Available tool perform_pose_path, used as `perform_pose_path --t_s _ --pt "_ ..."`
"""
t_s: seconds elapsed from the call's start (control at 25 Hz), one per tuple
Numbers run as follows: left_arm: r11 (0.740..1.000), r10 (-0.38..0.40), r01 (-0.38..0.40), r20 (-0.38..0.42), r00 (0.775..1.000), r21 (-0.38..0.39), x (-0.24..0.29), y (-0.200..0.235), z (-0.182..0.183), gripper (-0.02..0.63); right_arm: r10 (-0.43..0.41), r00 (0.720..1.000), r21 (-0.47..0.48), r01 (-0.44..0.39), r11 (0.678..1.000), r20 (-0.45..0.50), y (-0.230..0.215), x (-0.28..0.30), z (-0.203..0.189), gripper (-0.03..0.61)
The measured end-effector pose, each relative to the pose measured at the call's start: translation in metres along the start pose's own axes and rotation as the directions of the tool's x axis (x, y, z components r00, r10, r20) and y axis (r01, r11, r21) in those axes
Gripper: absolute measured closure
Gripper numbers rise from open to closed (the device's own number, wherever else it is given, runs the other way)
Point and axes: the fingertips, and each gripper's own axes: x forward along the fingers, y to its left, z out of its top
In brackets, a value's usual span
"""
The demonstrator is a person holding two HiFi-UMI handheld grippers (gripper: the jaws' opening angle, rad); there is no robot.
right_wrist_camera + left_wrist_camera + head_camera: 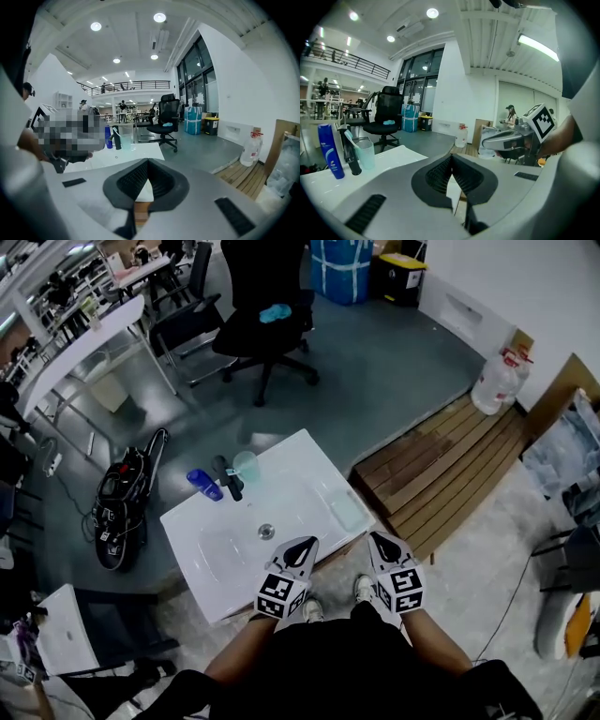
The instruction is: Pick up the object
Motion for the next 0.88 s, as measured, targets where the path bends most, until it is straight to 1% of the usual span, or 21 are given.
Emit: perform_pose_path --t_s 0.36,0.52,0.68,0.88 --pt "0.994 0.096 -0.097 -0.020 0.995 -0.049 0.029 0.012 0.001 0.600 0.090 0.994 -0.023 -0.091 0.996 -0.069 -0.028 0.040 -0.020 0.560" --pt "0.988 0.133 -0.135 -0.032 0.991 -0.074 0.033 0.015 -0.006 0.600 0.119 0.988 -0.028 -0.123 0.992 -0.100 -0.033 0.051 -0.030 0.560" --pt "0.981 0.163 -0.167 -0.047 0.985 -0.095 0.034 0.016 -0.015 0.600 0.138 0.984 -0.031 -0.142 0.989 -0.117 -0.037 0.058 -0.039 0.560" --pt "0.971 0.200 -0.206 -0.062 0.978 -0.120 0.031 0.022 -0.026 0.600 0.140 0.982 -0.029 -0.145 0.989 -0.128 -0.041 0.065 -0.048 0.560"
